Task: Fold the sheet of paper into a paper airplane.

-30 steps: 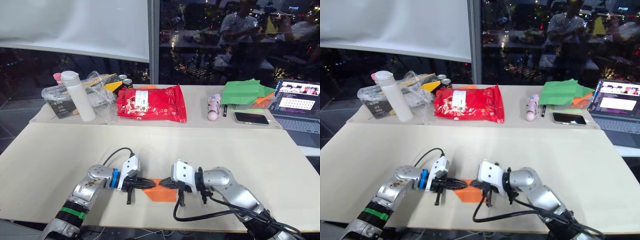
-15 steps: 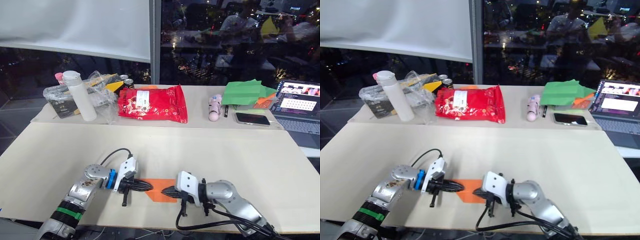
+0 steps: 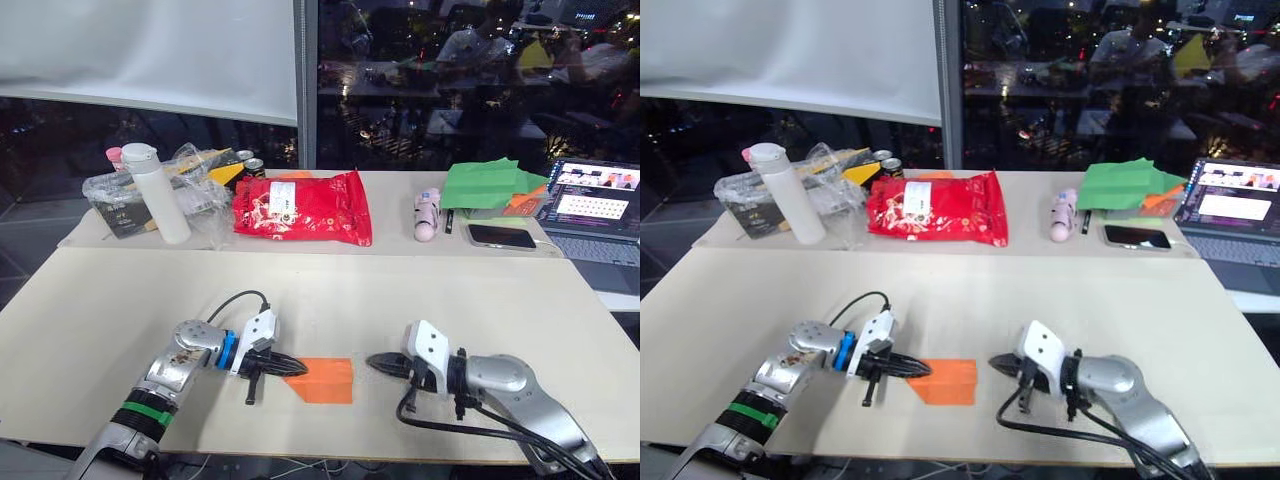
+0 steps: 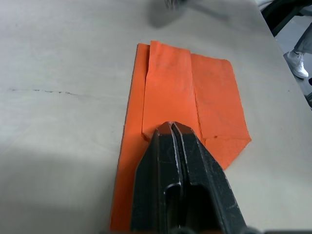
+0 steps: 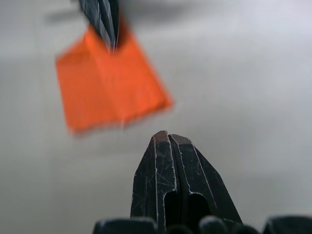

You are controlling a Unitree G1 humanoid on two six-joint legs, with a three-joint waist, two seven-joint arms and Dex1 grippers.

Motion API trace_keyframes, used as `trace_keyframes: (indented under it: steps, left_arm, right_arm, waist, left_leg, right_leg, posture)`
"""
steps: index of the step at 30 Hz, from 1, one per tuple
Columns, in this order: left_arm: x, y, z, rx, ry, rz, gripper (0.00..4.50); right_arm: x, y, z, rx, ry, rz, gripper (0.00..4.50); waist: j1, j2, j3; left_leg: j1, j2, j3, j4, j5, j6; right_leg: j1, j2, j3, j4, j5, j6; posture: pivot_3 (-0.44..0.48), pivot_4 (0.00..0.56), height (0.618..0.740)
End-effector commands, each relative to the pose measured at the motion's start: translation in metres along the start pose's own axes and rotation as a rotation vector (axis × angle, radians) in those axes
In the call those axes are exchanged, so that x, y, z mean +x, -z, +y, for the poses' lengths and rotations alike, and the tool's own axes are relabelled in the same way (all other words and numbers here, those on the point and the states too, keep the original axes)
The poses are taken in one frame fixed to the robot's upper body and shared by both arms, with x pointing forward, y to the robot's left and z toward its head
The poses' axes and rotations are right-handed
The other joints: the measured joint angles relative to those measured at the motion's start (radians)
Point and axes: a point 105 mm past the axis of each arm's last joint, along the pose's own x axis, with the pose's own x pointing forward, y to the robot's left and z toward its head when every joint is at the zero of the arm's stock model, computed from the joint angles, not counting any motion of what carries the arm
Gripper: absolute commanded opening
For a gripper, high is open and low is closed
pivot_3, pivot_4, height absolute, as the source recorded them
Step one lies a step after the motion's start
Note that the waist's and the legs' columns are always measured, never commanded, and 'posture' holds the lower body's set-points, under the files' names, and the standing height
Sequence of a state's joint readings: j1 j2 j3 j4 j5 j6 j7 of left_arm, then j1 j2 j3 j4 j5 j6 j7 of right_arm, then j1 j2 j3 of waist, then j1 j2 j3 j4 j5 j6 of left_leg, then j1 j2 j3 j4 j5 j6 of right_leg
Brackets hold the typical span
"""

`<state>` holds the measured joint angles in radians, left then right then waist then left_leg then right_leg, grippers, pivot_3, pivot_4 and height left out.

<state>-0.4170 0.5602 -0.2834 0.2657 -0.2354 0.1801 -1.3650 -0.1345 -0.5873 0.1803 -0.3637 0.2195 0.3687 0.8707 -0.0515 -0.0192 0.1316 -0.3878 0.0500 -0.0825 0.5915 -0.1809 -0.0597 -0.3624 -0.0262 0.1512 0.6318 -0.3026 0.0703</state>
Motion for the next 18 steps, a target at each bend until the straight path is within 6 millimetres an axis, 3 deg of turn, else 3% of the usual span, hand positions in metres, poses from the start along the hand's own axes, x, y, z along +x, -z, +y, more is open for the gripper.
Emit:
trace_keyframes:
  steps: [1, 6, 12, 18]
  left_arm:
    - [0.0, 0.004, 0.001, -0.013, -0.029, 0.005, 0.0]
    - [0.001, 0.003, 0.002, -0.018, -0.064, -0.011, 0.0]
    - [-0.006, 0.006, 0.006, -0.021, -0.11, 0.002, 0.0]
    - [-0.047, 0.024, 0.015, -0.04, -0.229, 0.085, 0.0]
  right_arm:
    - [0.019, -0.02, 0.007, 0.004, -0.021, -0.075, 0.02]
    - [0.043, 0.0, 0.015, 0.08, -0.048, -0.06, 0.02]
    - [0.049, 0.039, 0.017, 0.133, -0.045, 0.036, 0.02]
    - [0.047, 0.062, 0.026, 0.165, -0.053, 0.115, 0.02]
  waist:
    - [0.002, 0.0, 0.0]
    - [0.008, 0.0, 0.0]
    - [0.005, 0.0, 0.0]
    - [-0.001, 0.0, -0.001]
  left_leg:
    - [0.0, 0.0, 0.0, 0.0, 0.0, 0.0]
    - [-0.001, 0.0, 0.0, 0.0, 0.0, 0.0]
    - [0.001, 0.0, 0.0, 0.001, 0.0, 0.0]
    - [0.006, 0.0, 0.0, 0.0, 0.0, 0.0]
  right_leg:
    - [0.0, 0.0, 0.0, 0.0, 0.0, 0.0]
    - [0.0, 0.0, 0.0, -0.001, 0.0, 0.0]
    - [0.001, 0.0, 0.0, 0.0, 0.0, 0.0]
    - [0.005, 0.0, 0.0, 0.0, -0.001, 0.0]
  posture:
    - [0.0, 0.15, 0.715]
    - [0.0, 0.15, 0.715]
    - [0.0, 0.15, 0.715]
    - [0.0, 0.15, 0.715]
